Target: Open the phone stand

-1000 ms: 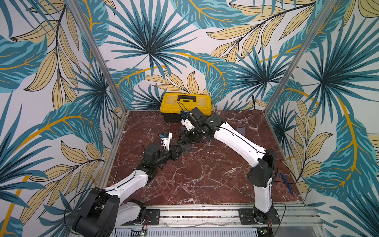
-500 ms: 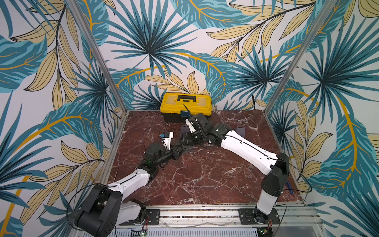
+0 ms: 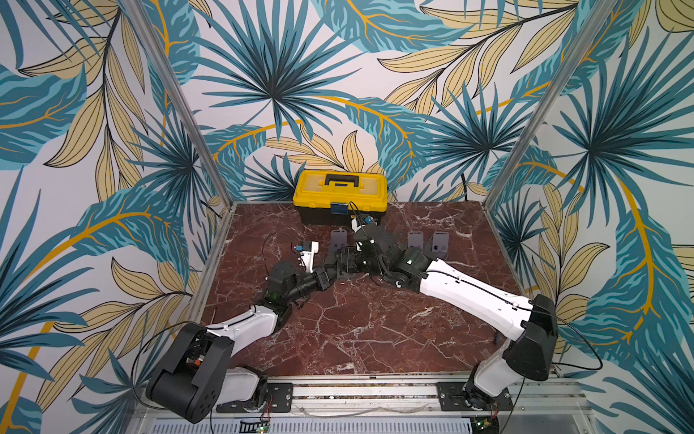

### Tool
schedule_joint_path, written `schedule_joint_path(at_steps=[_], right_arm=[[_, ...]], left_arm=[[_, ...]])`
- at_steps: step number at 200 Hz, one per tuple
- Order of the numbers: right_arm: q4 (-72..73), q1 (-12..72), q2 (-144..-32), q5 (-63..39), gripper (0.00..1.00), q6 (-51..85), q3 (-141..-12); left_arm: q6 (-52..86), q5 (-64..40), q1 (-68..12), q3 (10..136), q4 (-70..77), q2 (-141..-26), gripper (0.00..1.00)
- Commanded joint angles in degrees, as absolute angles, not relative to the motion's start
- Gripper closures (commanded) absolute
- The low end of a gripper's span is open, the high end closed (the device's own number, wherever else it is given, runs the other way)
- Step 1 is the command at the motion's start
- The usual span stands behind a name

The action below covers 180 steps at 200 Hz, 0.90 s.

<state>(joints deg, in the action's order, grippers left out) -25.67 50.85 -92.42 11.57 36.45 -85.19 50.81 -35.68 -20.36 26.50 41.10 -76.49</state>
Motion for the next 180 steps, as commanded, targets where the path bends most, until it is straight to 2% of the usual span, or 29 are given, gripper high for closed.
schedule_joint_path(at_steps=[1,180], right_arm=[[-30.39,51.32,-84.66,16.56,0.72,36.04,-84.73],[-31.35,56.23,-83.23,21.70,0.71,35.42,-83.43]], left_arm=[[58.11,-21.71,-14.44,24.26,32.86,-79.78,1.00],[67.29,-22.84,-11.24,24.07,32.86,-80.20,1.00]])
